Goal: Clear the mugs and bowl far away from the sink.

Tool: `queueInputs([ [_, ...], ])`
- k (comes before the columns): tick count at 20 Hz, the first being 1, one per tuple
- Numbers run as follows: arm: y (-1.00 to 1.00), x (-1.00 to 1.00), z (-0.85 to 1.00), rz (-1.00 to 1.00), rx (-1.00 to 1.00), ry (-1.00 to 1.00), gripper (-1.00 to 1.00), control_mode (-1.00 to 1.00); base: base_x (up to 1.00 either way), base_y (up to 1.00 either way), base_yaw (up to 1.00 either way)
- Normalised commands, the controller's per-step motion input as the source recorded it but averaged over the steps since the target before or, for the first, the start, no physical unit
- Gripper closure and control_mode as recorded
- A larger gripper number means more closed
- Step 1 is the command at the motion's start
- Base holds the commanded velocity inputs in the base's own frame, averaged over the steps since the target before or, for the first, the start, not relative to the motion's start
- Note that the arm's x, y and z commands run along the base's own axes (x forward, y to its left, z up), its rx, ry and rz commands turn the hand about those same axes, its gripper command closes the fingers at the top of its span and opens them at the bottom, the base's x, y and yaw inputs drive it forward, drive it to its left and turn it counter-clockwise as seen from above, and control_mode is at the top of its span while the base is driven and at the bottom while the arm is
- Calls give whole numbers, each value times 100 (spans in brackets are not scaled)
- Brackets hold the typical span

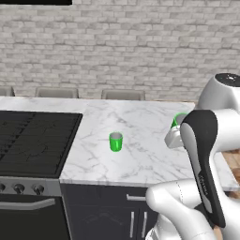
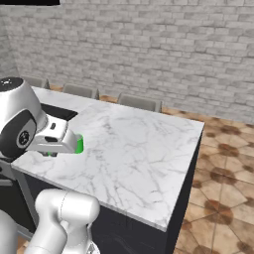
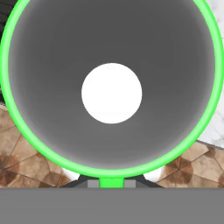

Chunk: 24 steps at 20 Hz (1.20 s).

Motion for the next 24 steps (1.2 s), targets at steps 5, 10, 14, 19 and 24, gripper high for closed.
queueInputs([
  [5, 0, 0, 0, 0, 0, 0, 100, 100, 83, -30, 7],
  [10, 0, 0, 0, 0, 0, 0, 100, 100, 44, -29, 11],
  [14, 0, 0, 0, 0, 0, 0, 100, 100, 45, -32, 28],
  [19, -7, 32, -6, 10, 2, 4, 100, -100, 36, -15, 15],
  [24, -21, 59, -10, 17, 0, 12, 100, -100, 0, 0, 0],
])
